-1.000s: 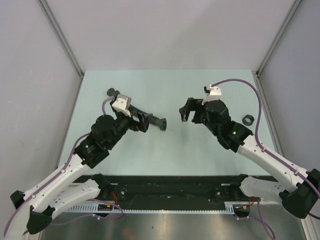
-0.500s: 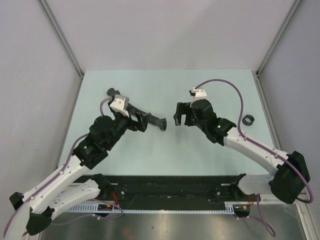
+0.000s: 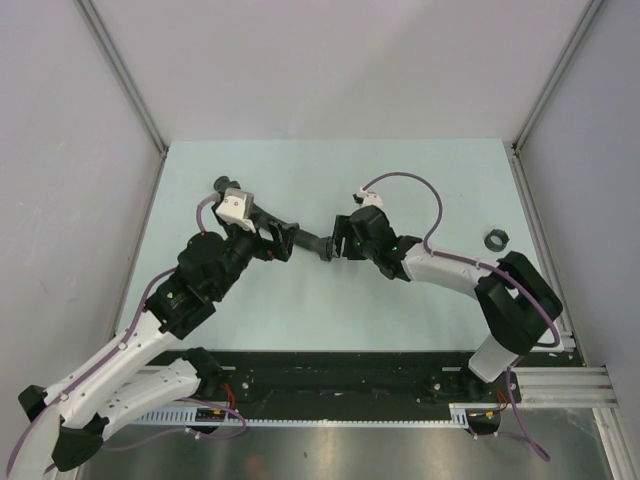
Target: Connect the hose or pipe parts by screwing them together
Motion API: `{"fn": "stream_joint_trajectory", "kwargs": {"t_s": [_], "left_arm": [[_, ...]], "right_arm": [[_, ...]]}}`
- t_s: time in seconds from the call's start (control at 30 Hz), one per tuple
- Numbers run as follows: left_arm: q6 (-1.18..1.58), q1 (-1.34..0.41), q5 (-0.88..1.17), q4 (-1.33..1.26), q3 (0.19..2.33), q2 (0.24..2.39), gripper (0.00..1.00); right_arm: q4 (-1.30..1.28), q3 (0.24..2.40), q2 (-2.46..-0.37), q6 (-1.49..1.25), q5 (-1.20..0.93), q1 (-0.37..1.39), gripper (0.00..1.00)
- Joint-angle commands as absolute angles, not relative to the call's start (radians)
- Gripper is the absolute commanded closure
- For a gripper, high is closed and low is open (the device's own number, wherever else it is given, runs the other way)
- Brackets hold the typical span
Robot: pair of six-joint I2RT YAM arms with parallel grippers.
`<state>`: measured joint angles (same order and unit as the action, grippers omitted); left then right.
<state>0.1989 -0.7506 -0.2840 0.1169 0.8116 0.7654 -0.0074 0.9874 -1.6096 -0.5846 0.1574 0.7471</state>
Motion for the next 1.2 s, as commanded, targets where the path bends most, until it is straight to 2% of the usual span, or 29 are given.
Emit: {"fn": "stream_joint_trajectory", "kwargs": {"t_s": [0.0,0.33,0.6,0.63,0.67,0.73,0.87,1.03,1.17], "left_arm": [[0.213,-0.753,-0.325,0.098,0.819,0.755,0.04],[0.207,-0.753,-0.327,0.100,0.818,0.761,0.04],[0.236,-0.755,-0.360,0.100,0.818,0.773,0.05],[0.265,-0.755,-0.374,0.100,0.818,0.779,0.05],[0.291,-0.755,-0.415,0.100,0.818,0.782,0.05],[0.438,-0.750,-0.452,0.132,0.818,0.787,0.06],[0.725,-0.729,-0.439,0.199,0.773,0.758,0.15],[1.032,-0.579,-0.206,0.264,0.706,0.758,0.16],[1.088,-0.512,-0.129,0.270,0.677,0.813,0.17]], "right_arm": [[0.170,1.000,-1.672,-0.640,0.149,0.750,0.34],[0.339,1.000,-1.796,-0.597,0.055,0.741,0.50],[0.362,1.000,-1.789,-0.568,0.043,0.733,0.82],[0.361,1.000,-1.786,-0.563,0.040,0.732,0.87],[0.359,0.999,-1.781,-0.558,0.032,0.733,0.95],[0.350,0.999,-1.761,-0.546,0.029,0.745,0.99],[0.316,0.993,-1.721,-0.512,0.081,0.787,1.00],[0.360,0.945,-1.678,-0.506,0.089,0.848,1.00],[0.425,0.887,-1.652,-0.486,0.118,0.903,0.99]]}}
